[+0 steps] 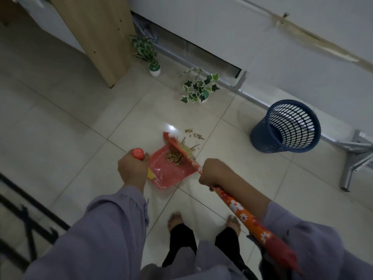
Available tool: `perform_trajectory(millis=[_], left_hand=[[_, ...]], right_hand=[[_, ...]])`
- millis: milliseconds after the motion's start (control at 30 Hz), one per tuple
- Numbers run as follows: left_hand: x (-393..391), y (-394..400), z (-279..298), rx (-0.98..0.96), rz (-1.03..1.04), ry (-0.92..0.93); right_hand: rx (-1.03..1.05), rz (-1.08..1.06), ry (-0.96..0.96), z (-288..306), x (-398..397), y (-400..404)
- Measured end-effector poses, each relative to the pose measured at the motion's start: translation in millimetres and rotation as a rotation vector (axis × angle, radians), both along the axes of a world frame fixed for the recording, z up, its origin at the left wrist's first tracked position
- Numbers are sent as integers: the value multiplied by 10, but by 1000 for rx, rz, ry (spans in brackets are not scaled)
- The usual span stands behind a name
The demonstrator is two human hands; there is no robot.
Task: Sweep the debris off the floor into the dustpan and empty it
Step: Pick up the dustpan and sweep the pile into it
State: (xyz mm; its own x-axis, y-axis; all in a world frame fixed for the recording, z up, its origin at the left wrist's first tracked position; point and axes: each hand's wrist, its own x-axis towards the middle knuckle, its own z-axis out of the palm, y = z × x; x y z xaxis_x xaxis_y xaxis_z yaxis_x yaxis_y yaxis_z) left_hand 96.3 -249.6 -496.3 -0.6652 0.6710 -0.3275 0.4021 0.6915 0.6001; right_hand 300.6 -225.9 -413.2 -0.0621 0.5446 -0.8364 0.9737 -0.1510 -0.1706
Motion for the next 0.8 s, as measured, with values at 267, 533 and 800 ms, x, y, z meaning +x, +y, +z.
perform_trajectory(millis=[267, 533, 800], left_hand=[[-176, -20, 91, 31, 31, 10], [-271, 47, 88, 36, 31, 25], [-355, 17, -112, -2, 64, -6]], right_hand=[[-77, -73, 64, 253, -6, 147], [101, -49, -16, 114, -143, 458], [-46, 3, 38, -183, -351, 204]])
